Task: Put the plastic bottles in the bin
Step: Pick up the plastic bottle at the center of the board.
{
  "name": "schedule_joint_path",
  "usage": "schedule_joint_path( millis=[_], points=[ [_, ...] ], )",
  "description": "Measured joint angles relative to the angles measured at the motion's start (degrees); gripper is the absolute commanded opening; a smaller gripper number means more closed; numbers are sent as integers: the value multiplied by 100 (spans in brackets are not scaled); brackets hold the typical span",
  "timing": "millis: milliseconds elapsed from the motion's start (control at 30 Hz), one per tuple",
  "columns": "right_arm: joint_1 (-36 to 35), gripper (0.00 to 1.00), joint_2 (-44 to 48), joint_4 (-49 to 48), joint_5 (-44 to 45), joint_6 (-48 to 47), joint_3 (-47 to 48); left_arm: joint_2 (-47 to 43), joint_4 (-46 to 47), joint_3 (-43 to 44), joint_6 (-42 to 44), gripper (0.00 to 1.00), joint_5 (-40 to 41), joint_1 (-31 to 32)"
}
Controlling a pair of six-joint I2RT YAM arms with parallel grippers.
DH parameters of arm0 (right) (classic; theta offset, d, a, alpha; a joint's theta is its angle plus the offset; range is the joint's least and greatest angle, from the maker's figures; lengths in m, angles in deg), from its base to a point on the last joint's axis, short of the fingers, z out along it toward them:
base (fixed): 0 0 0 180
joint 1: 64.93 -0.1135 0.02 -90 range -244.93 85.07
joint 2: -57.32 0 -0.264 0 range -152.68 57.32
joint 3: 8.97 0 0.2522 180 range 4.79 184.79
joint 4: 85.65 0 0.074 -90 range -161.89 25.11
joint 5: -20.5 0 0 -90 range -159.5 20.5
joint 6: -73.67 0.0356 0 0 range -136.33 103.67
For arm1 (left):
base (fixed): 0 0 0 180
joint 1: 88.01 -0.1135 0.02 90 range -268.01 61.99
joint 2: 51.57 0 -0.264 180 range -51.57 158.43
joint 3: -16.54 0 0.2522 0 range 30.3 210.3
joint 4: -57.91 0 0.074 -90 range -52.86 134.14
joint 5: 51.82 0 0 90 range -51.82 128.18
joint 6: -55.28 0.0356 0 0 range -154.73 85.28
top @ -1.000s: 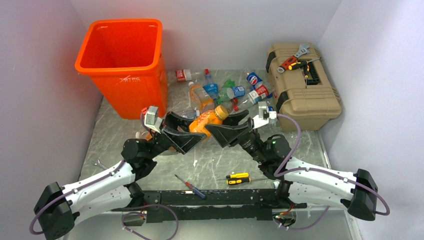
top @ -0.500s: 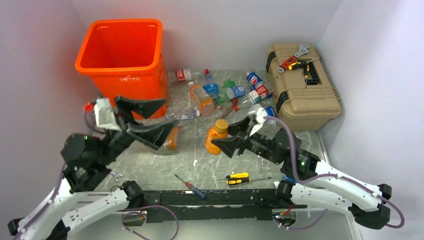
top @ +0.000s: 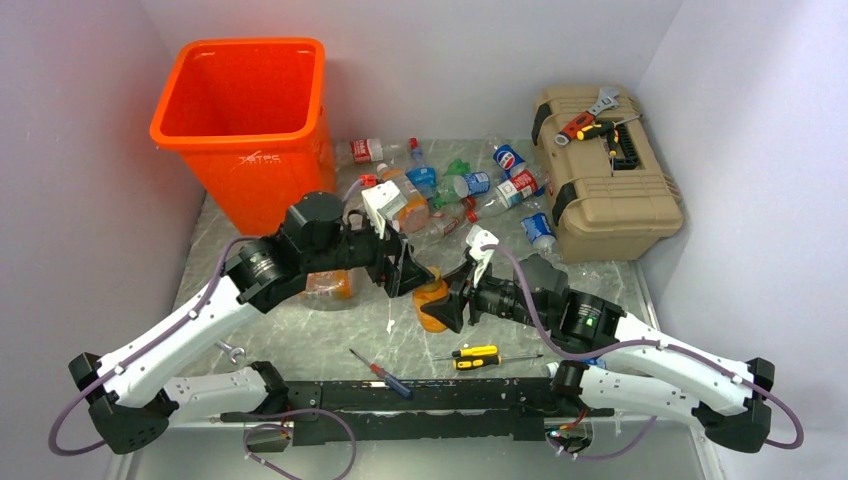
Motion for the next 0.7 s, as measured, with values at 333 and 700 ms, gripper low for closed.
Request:
schedule_joint_path(
  millis=[333, 700],
  points=[
    [0, 36, 4, -214, -181, 7, -15, -118, 192, -136, -197, 90, -531, 0],
    [4, 37, -85, -407, -258, 50, -28, -111, 382, -431, -422, 44, -708, 2]
  ],
)
